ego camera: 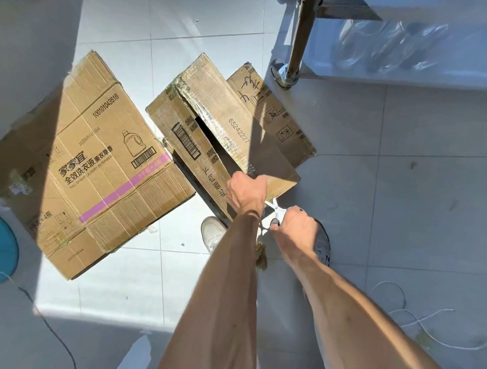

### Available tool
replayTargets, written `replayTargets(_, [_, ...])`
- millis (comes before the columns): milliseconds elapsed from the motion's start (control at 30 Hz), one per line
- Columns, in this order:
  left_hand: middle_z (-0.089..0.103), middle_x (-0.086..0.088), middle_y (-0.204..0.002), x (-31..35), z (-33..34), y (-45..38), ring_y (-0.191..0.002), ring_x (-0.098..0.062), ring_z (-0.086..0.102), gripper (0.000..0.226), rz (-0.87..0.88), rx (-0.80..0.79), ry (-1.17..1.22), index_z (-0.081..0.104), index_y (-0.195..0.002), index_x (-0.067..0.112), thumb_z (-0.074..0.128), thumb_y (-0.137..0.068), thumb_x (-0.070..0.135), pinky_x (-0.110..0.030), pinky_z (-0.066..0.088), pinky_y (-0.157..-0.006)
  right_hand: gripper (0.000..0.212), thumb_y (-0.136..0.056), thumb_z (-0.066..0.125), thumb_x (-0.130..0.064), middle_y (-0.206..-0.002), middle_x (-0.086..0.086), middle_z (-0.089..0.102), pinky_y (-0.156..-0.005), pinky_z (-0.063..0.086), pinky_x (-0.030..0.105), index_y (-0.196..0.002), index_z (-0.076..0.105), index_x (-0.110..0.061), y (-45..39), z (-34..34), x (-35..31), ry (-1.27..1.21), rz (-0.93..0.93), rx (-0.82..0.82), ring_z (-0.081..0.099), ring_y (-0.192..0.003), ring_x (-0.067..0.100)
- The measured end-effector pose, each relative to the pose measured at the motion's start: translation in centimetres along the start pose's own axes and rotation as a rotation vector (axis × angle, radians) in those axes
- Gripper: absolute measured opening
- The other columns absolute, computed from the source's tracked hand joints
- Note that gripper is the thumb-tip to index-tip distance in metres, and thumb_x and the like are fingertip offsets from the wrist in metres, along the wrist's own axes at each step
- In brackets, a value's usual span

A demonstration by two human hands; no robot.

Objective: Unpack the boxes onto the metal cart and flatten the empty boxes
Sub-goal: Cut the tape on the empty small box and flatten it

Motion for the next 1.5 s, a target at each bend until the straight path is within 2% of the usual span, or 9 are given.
replayTargets(267, [0.057,-0.003,-0.059,-1.1,-0.7,0.3,-0.055,-0.017,0.056,0.016,-0.006,0.042,0.001,0.049,-0.06,0.012,0.058,-0.073,0.01,-0.028,0.043,-0.056,0.011,-0.084,0.054,-0.017,-0.08,-0.003,0.068,-0.049,0.028,0.023,-0.094,0.059,-0.019,0.7,0.2,-0.2,0.148,-0.115,-0.066,0.069,-0.073,0.016])
replayTargets(400, [0.04,0.004,-0.045,-1.7,-1.3,0.4,-0.042,-0.011,0.042,0.029,0.003,0.072,0.047,0.038,-0.053,0.018,0.056,-0.071,0.003,-0.022,0.029,-0.048,0.016,-0.083,0.055,-0.028,-0.075,-0.004,0.066,-0.047,0.021,0.023,-0.094,0.057,-0.018,1.4,0.7,0.3,0.179,-0.143,-0.055,0.066,-0.064,0.016])
replayTargets(633, [0.065,0.0,-0.086,-0.8,1.0,0.3,-0.083,-0.018,0.061,0.01,-0.082,-0.054,0.273,0.057,-0.076,0.013,0.053,-0.077,0.004,-0.041,0.051,-0.086,0.037,-0.086,0.047,-0.053,-0.072,-0.004,0.061,-0.05,0.028,0.025,-0.092,0.055,-0.018,1.3,0.4,0.1,0.184,-0.114,0.005,0.063,-0.061,0.015])
replayTargets(733, [0.064,0.001,-0.091,-1.0,1.1,0.6,-0.09,-0.019,0.059,0.015,-0.044,-0.03,0.323,0.059,-0.075,0.015,0.051,-0.081,0.003,-0.041,0.049,-0.088,0.027,-0.096,0.041,-0.043,-0.08,-0.006,0.059,-0.048,0.027,0.022,-0.097,0.054,-0.02,0.6,-0.6,0.3,0.073,-0.004,-0.071,0.065,-0.07,0.012])
replayTargets(833, [0.067,-0.002,-0.094,-1.3,0.5,0.6,-0.089,-0.021,0.06,0.018,-0.009,-0.031,0.243,0.063,-0.082,0.015,0.05,-0.079,0.002,-0.041,0.05,-0.086,0.027,-0.088,0.043,-0.003,-0.081,-0.003,0.051,-0.054,0.035,0.019,-0.101,0.061,-0.018,0.6,-0.1,2.0,-0.058,0.155,-0.145,0.065,-0.085,0.014])
replayTargets(1033, [0.064,-0.007,-0.087,0.1,-1.8,1.0,-0.086,-0.024,0.06,0.018,-0.078,0.057,0.09,0.063,-0.095,0.01,0.057,-0.085,0.023,-0.032,0.041,-0.073,0.027,-0.08,0.069,-0.029,-0.099,0.013,0.07,-0.074,0.05,0.033,-0.098,0.07,-0.01,2.1,-1.2,6.0,-0.419,0.581,-0.013,0.068,-0.091,0.033])
replayTargets(1167, [0.052,-0.016,-0.128,1.6,-1.1,0.4,-0.11,-0.032,0.056,0.075,-0.228,-0.033,0.128,0.034,-0.139,0.004,0.075,-0.08,0.025,-0.04,0.045,-0.087,0.034,-0.075,0.07,-0.035,-0.101,0.015,0.067,-0.076,0.053,0.036,-0.099,0.073,-0.01,2.0,-3.0,6.6,-0.594,0.751,0.088,0.066,-0.093,0.033])
replayTargets(1367, [0.063,-0.018,-0.112,2.9,-2.4,-1.9,-0.102,-0.033,0.062,0.045,-0.252,-0.058,0.362,0.046,-0.117,0.002,0.072,-0.085,0.019,-0.044,0.05,-0.091,0.025,-0.085,0.061,-0.024,-0.105,0.012,0.053,-0.075,0.047,0.032,-0.104,0.063,-0.009,-0.2,-6.8,0.8,-0.57,0.356,0.174,0.057,-0.092,0.032])
replayTargets(1500, [0.051,-0.017,-0.135,1.3,-4.4,-2.5,-0.124,-0.032,0.051,0.054,-0.19,-0.089,0.373,0.042,-0.136,0.005,0.063,-0.087,0.01,-0.041,0.041,-0.107,0.021,-0.09,0.057,-0.019,-0.111,0.009,0.057,-0.084,0.047,0.035,-0.108,0.062,-0.01,-0.6,-9.4,-3.9,-0.582,0.305,0.194,0.06,-0.099,0.029])
Point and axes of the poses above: each hand's wrist, its own y-axis away from the middle knuckle, its own z-axis out of the palm, x = y × z, the point moved 6 cm from there along -y, towards the middle knuckle
